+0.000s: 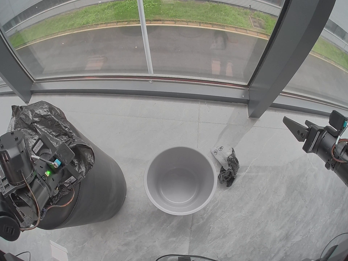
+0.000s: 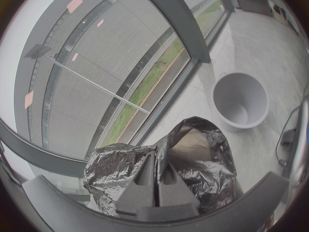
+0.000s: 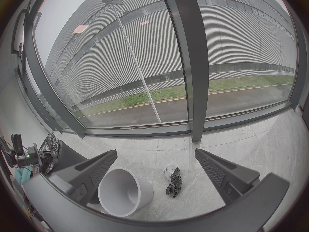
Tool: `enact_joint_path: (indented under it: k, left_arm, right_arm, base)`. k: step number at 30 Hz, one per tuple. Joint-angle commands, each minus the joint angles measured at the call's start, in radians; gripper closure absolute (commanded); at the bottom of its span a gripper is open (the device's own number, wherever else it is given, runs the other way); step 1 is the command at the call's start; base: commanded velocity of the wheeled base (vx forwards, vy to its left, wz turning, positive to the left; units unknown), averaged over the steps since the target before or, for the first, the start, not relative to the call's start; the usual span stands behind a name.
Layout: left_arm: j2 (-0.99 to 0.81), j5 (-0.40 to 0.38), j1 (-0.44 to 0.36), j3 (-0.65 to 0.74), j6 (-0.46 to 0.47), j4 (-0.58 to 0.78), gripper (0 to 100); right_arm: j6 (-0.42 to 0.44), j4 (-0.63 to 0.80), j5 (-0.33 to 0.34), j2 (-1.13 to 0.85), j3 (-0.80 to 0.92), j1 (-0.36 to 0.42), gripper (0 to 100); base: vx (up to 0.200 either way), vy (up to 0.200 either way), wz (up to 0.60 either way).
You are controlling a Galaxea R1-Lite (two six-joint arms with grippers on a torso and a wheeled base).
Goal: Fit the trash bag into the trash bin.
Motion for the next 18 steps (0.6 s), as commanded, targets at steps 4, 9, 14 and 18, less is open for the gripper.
enact_joint_path:
  k: [4, 9, 14, 18]
  left_arm:
    - [0.003, -0.012, -0.067, -0.117, -0.278, -0.041, 100]
    - [-0.002, -0.013, -0.091, -0.255, -0.488, -0.04, 100]
    - [-0.023, -0.053, -0.134, -0.367, -0.745, -0.038, 100]
    - [-0.069, -0.095, -0.214, -0.391, -0.89, -0.01, 100]
  right_arm:
    - [-0.001, -0.002, 0.0, -0.002, 0.004, 0.002, 0]
    - [-0.001, -0.002, 0.0, -0.003, 0.004, 0.002, 0]
    - [0.0, -0.002, -0.001, 0.0, 0.005, 0.005, 0]
    - [0.0, -0.003, 0.0, 0.011, 0.014, 0.008, 0]
  base:
    - [0.0, 0.0, 0.0]
    - [0.0, 0.0, 0.0]
    - [0.0, 0.0, 0.0]
    - [0.0, 0.0, 0.0]
